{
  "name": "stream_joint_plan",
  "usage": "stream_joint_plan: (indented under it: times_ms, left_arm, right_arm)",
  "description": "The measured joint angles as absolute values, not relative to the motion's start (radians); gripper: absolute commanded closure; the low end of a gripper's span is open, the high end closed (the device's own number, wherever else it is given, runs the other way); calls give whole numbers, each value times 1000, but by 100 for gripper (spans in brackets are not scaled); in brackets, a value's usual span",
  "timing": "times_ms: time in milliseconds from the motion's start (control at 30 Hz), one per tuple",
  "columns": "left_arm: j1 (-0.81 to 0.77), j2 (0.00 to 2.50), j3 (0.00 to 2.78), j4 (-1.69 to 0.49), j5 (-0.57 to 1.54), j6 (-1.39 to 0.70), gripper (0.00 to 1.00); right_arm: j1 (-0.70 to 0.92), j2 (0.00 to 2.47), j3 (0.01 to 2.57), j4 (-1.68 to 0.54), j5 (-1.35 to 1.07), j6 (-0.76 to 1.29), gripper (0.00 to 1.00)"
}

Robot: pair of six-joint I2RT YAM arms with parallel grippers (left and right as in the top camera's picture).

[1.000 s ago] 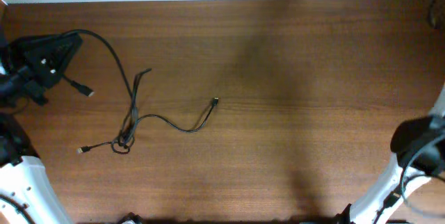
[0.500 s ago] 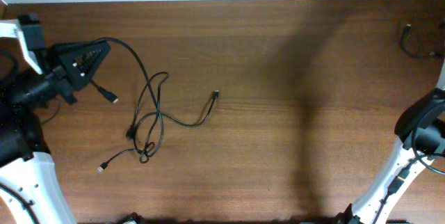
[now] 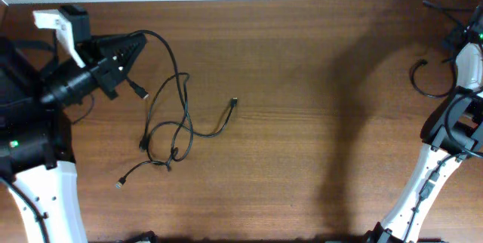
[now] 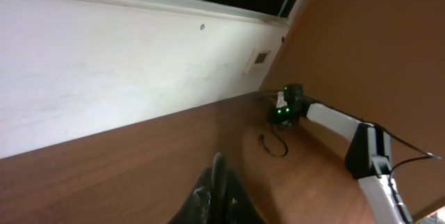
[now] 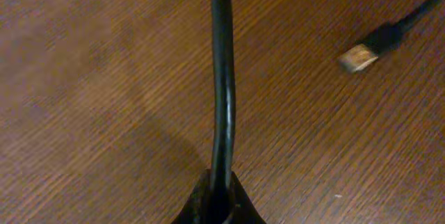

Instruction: Untangle cables

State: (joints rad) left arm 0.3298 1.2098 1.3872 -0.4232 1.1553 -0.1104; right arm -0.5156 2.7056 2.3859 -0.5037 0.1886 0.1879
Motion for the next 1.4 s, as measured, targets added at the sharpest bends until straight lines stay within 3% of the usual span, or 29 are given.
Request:
stream_joint_plan:
  times_ms: [267,433,633,700,767,1033,1233,1400]
  left_arm:
    - [257,1210,1387,-439,1080,-93,100]
    - [253,1210,1387,-484,1056,-75,100]
    - [253,1210,1387,-563,992,-23,100]
    - [253,1210,1387,-564,985,-13,100]
    - [253,1210,1387,-565,978,-5,100]
    - [253,1210,1387,-565,968,5,100]
    - [253,1209,1387,-565,968,8,100]
    - [253,1194,1387,-566,967,8,100]
  right_arm:
    - [-494,2699,2505,-667,151,186,4]
    - [-433,2599,2787,-1013,144,231,10]
    - [-366,2452,2980,-1496,175,595,10]
    - [-366,2460,2977,-1607,181,729,1]
    - [-366,2484,2970,-1678,183,830,1]
    - [-367,2523,2827,-1687,167,1156,1]
    - [-367,2524,2527,-1630,170,1472,1]
    - [-367,2528,2352,-1503,146,1617,1]
